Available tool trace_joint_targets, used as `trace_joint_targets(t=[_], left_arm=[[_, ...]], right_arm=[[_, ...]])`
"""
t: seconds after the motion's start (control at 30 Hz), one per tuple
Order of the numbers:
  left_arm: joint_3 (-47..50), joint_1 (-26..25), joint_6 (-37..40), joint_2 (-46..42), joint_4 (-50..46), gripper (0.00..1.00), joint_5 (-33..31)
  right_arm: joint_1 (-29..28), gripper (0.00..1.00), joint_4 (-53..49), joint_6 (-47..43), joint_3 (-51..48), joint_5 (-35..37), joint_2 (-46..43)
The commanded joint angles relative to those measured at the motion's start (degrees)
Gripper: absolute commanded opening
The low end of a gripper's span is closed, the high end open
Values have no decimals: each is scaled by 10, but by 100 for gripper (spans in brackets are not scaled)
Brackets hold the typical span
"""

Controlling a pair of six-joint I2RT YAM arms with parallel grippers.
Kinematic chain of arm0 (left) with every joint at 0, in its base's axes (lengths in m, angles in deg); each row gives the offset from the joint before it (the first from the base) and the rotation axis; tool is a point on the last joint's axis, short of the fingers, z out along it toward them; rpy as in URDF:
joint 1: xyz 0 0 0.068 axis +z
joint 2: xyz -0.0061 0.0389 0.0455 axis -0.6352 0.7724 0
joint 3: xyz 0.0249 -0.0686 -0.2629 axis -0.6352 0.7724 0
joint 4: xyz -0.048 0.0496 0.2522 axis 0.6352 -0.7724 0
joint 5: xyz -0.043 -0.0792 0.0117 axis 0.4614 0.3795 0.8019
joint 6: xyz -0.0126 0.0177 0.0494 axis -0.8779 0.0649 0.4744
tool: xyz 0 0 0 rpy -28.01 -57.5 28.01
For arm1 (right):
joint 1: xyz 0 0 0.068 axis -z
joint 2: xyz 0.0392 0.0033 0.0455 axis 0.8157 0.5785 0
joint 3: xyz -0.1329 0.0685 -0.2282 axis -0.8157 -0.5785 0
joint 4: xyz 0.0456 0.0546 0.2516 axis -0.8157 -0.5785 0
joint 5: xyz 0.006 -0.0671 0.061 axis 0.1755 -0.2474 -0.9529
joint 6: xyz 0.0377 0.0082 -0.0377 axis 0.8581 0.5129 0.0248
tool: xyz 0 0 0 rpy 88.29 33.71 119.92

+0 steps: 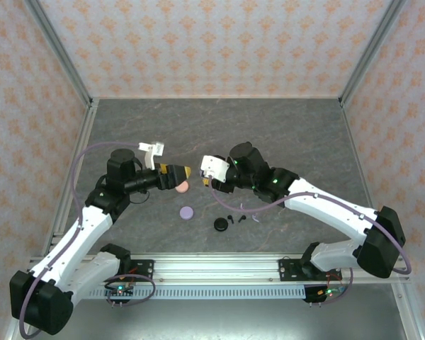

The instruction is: Insert wireless bluetooth earbuds into charging case

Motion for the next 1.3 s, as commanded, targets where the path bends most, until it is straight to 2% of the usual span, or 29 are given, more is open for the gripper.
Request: trace_joint_targets(t=[0.0,0.17,0.6,1.0,1.07,1.27], left_arm=[[-31,-16,-9,7,28,77,34],[-55,-37,12,30,0,71,34],[-61,-77,-9,77,56,57,35],[-60,-84,-12,87,67,29,28],[-58,-84,-11,86,67,27,23],[-42,-84,-5,67,84,20,-19]], right_arm=[[-6,46,28,-13,3,6,-8],[-8,46,45,-13,3,-7,-8],[-13,46,62,1,7,-25,-5],[-13,47,62,1,1,-17,-6],[-12,49,51,4,4,-12,-6],[8,74,-30,46,19,-11,-21]])
